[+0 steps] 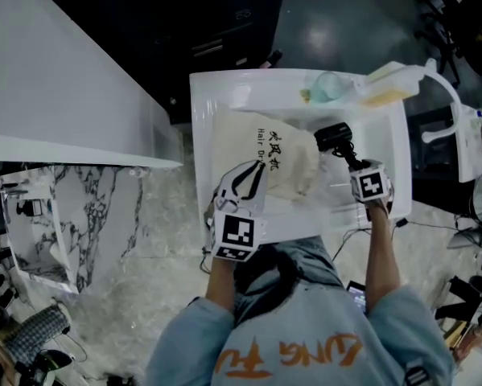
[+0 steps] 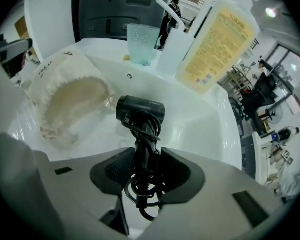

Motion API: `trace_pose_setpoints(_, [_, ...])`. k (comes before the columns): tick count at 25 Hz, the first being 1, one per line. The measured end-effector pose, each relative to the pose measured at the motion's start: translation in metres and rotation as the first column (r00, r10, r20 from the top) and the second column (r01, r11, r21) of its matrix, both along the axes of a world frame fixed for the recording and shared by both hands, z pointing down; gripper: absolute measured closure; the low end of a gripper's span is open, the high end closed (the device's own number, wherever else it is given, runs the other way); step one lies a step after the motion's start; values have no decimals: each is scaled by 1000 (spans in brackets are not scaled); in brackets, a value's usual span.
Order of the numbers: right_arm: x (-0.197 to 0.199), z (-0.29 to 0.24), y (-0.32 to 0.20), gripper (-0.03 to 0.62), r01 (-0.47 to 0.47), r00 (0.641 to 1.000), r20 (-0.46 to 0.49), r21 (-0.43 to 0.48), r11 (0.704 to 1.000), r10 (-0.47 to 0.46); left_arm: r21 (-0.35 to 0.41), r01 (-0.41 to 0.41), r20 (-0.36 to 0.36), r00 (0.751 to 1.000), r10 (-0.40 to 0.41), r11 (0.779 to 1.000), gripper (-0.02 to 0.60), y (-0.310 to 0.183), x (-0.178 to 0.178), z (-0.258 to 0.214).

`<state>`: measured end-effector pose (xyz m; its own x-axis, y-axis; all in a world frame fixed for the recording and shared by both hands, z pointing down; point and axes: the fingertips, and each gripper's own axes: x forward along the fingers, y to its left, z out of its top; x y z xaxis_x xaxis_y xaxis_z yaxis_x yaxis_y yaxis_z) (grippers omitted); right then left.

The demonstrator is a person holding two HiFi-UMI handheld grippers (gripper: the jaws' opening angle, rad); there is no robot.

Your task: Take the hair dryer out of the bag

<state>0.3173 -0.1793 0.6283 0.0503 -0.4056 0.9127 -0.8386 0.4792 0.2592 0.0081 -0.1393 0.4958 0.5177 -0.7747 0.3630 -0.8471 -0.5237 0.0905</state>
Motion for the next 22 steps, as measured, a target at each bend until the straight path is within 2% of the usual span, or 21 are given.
trace_pose_setpoints(3, [-2, 15, -2, 431, -41, 999, 20, -31, 999, 42, -15, 23, 41, 999, -23, 1000, 574, -3, 8, 5])
trace_pose_setpoints(6, [-1, 30, 16, 434, -143, 990, -6, -128, 981, 143, -17, -17, 40, 999, 18, 1000, 575, 0, 23, 5])
trace_pose_setpoints(9, [-15, 33, -13, 434, -97, 993, 60, -9, 995, 98, -28, -51, 45, 998, 52, 998, 575, 5, 34, 8])
trace_pose_setpoints(10, [-18, 34, -16, 434, -93, 993, 68, -1, 996, 93, -34, -54, 47, 997, 55, 998, 575, 5, 35, 9])
trace_pose_setpoints(11, [-19, 36, -11, 433, -108, 992, 56, -31, 994, 110, -39, -54, 47, 997, 56, 998, 575, 5, 35, 11])
trace_pose_setpoints(12, [-15, 39, 4, 431, -156, 987, 19, -105, 982, 159, -42, -53, 47, 997, 55, 998, 575, 4, 35, 12])
trace_pose_setpoints(13, [-7, 44, 25, 433, -228, 974, -35, -194, 954, 225, -44, -52, 46, 997, 54, 998, 575, 4, 35, 13])
trace_pose_setpoints(14, [-2, 49, 40, 433, -286, 958, -76, -251, 925, 276, -45, -53, 46, 997, 56, 998, 575, 4, 35, 13])
trace_pose_setpoints(15, [-1, 53, 45, 433, -313, 950, -88, -269, 911, 300, -45, -55, 45, 997, 57, 997, 575, 4, 35, 13])
trace_pose_setpoints(18, [-5, 64, 43, 433, -306, 952, -62, -263, 915, 301, -46, -58, 42, 997, 60, 997, 575, 5, 35, 12])
trace_pose_setpoints(22, [-13, 71, 45, 448, -246, 968, -18, -255, 935, 250, -61, -58, 44, 997, 60, 996, 575, 8, 33, 15])
